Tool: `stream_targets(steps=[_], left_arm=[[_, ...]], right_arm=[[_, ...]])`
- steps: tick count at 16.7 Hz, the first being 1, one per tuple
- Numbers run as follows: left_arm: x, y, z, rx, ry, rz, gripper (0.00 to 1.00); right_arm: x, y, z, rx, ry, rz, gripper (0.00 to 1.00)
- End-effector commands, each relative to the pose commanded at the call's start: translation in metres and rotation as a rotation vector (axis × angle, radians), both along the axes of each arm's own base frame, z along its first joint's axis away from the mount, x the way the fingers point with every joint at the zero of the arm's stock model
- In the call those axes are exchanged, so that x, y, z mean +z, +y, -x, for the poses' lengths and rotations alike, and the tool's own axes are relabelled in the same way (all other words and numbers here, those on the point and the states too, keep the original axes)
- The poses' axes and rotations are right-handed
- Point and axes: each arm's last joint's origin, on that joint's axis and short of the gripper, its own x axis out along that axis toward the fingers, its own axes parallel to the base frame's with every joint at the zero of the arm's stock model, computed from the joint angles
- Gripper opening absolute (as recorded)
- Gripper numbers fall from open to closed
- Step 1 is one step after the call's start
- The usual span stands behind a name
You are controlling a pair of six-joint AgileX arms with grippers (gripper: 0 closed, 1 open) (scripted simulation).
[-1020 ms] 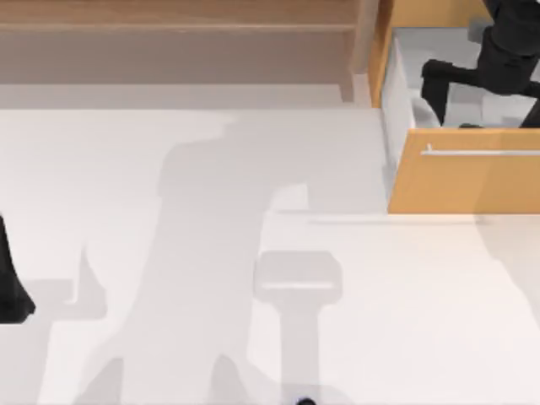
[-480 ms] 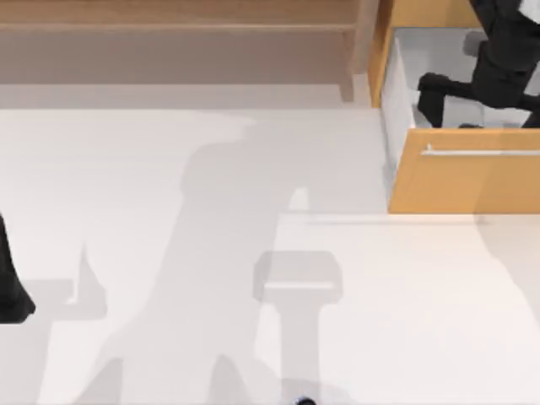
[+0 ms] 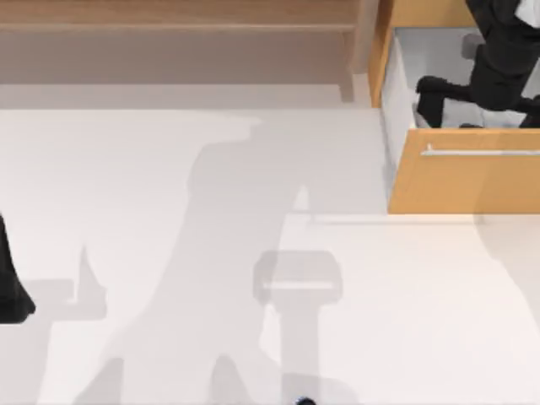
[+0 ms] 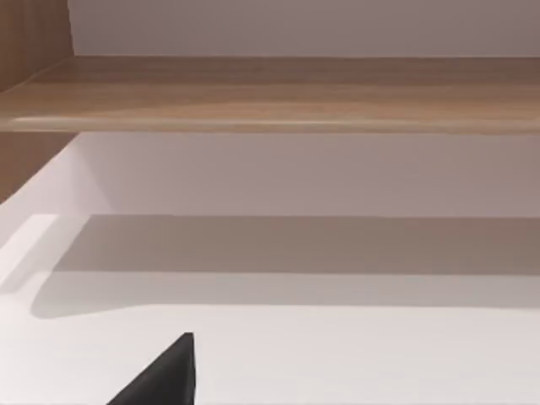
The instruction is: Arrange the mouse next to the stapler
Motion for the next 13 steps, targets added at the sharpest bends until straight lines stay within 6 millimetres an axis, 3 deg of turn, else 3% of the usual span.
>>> stream_targets(steps=[11,13], left_arm=[[0.0000,0.0000,0.0000,0.000,0.000,0.000,1.00],[0.0000,0.0000,0.0000,0.000,0.000,0.000,1.00]], right_arm=[[0.0000,0.0000,0.0000,0.000,0.000,0.000,0.02],[0.0000,0.0000,0.0000,0.000,0.000,0.000,0.00]])
